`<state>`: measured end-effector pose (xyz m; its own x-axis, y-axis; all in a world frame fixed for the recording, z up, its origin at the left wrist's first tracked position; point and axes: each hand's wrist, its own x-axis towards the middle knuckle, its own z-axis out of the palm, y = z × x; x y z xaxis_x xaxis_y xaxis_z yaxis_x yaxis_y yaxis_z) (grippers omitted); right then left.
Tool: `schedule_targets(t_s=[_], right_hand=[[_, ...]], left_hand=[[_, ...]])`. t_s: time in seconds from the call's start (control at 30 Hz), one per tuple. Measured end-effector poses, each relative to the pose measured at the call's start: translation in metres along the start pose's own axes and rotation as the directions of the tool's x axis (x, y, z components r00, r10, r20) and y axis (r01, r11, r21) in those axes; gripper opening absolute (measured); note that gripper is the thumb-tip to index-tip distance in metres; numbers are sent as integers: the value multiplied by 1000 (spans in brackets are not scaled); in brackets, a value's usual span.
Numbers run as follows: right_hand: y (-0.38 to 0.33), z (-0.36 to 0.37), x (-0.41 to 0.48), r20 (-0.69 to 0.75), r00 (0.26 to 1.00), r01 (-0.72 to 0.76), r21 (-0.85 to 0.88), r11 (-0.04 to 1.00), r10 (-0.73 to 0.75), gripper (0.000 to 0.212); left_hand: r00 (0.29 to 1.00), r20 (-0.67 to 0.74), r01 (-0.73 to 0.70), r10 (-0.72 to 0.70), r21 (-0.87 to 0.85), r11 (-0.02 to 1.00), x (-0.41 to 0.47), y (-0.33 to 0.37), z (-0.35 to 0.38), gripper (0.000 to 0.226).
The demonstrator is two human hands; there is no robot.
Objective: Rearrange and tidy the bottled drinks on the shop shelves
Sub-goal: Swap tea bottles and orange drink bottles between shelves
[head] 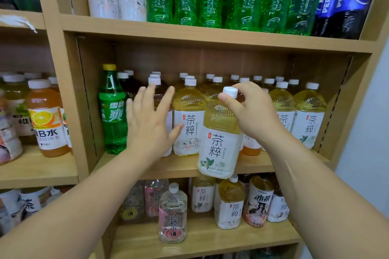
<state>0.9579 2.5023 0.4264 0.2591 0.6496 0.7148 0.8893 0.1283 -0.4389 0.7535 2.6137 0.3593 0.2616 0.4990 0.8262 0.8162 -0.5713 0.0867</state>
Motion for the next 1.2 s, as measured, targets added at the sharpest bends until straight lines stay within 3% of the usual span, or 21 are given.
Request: schedule_targets(t_s=[0.1,0.2,0.4,0.57,0.73,0.97,1.2], right_hand=[[13,-14,-7,-51,999,1,10,1000,-1,35],[31,-37,-14,-97,994,-46,50,998,51,31],[54,-79,-28,-105,991,-78,17,997,80,30],[73,-93,-41,-129,985,-117,-9,993,115,25],[84,-97,-48,-123,984,-131,-14,991,129,24],[83,-99,-47,-95,987,-128,-21,991,126,27],[66,-80,-29,-31,999,-43,-34,999,41,35]], left_hand=[[987,-37,-155,153,-62,986,0,17,-5,71],[987,21,-149,157,-214,966,11,38,-9,60],[968,233,43,90,-509,860,44,90,-9,59],[922,384,182,49,-541,821,69,134,9,69],[875,476,386,-87,-578,719,84,154,25,60],[888,421,433,-186,-629,646,74,155,20,32],[907,344,420,-243,-685,596,49,106,-37,22]])
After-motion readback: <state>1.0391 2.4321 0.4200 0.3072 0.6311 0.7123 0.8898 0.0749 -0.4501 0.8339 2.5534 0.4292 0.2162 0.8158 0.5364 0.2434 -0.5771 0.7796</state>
